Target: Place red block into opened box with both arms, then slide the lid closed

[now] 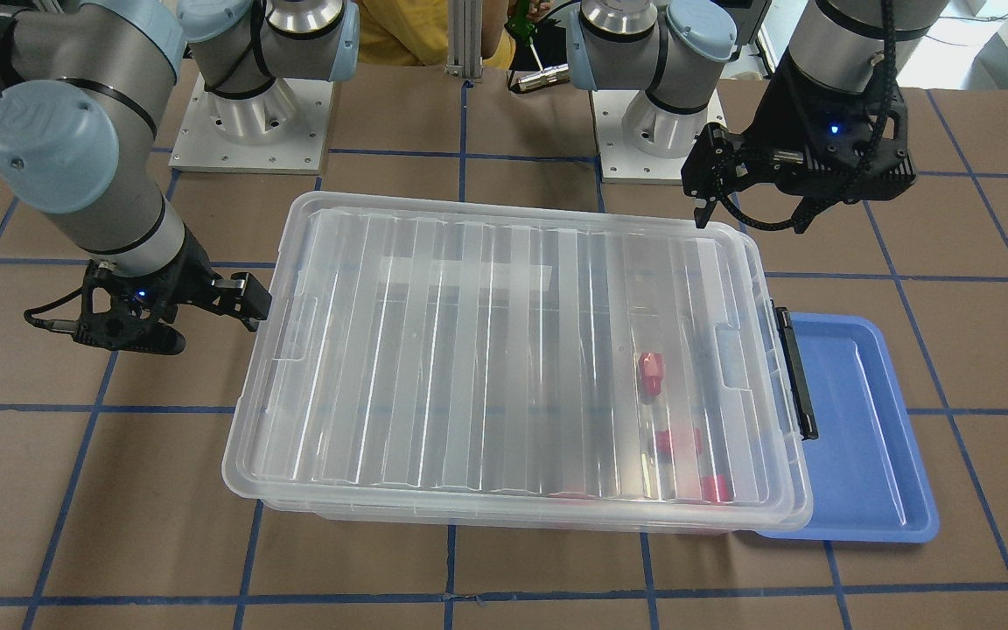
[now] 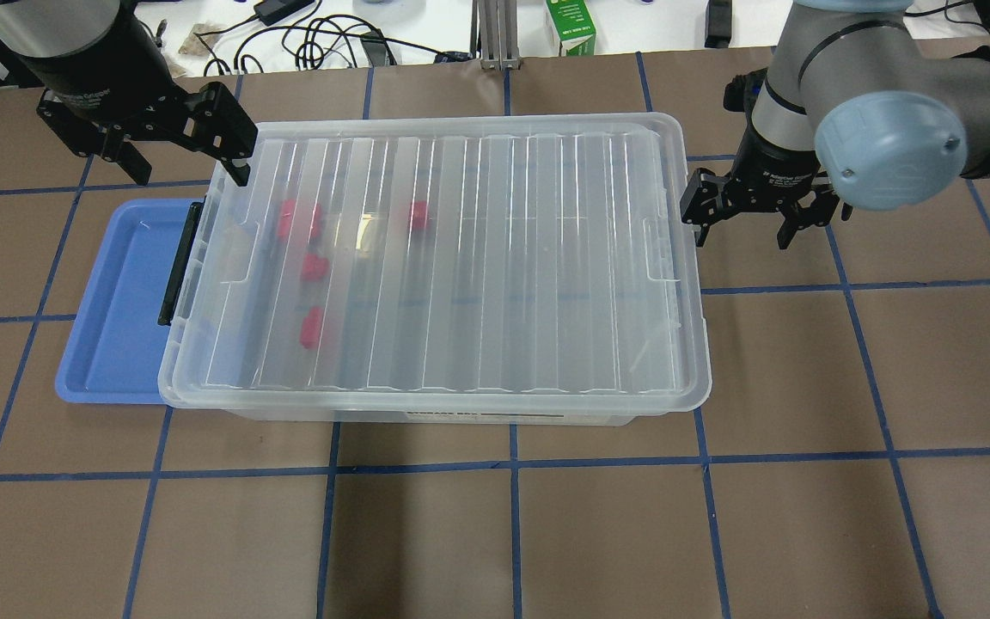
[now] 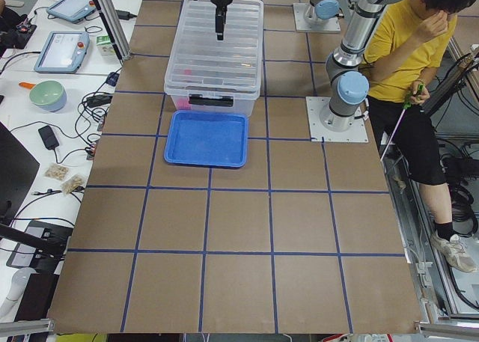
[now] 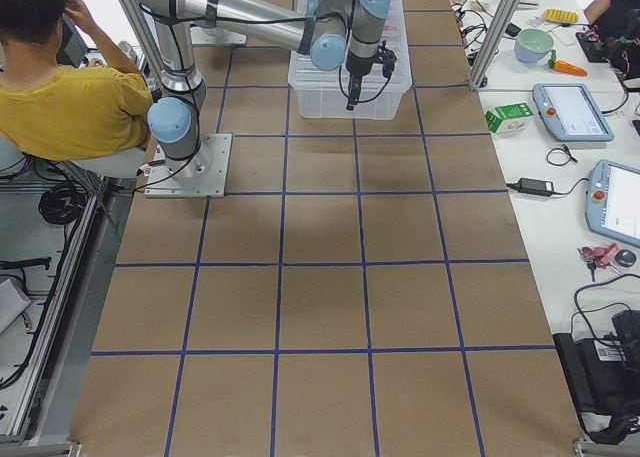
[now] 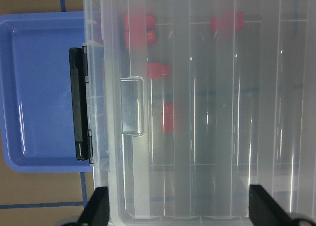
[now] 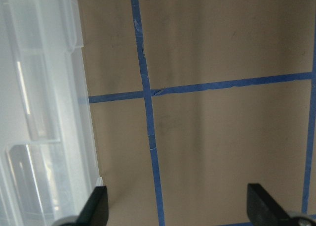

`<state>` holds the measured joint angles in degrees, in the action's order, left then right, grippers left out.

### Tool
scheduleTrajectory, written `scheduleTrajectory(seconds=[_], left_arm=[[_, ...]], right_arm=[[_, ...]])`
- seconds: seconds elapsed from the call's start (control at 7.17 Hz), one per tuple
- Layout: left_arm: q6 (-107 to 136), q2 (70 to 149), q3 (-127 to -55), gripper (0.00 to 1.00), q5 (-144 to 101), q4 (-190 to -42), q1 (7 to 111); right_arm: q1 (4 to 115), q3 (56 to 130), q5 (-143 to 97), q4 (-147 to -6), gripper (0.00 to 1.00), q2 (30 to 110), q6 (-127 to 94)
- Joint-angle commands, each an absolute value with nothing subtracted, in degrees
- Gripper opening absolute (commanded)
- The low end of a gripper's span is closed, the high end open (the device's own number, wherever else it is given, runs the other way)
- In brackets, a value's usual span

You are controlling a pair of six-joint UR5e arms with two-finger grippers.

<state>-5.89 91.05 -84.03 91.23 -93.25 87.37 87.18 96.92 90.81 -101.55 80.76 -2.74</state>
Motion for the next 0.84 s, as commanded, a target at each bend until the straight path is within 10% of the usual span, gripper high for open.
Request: scheduleTrajectory(seconds=[0.0, 0.7], left_arm=[[-5.89, 91.05, -83.94, 1.00, 91.23, -93.25, 87.36], [-5.80, 91.05, -83.76, 1.00, 91.23, -93.25, 87.36]], right_arm=[[87.19, 94.05, 90.88, -101.08, 1.00, 82.35, -3.42], [87.19, 90.71, 88.51, -90.71, 1.00, 87.53, -6.77]])
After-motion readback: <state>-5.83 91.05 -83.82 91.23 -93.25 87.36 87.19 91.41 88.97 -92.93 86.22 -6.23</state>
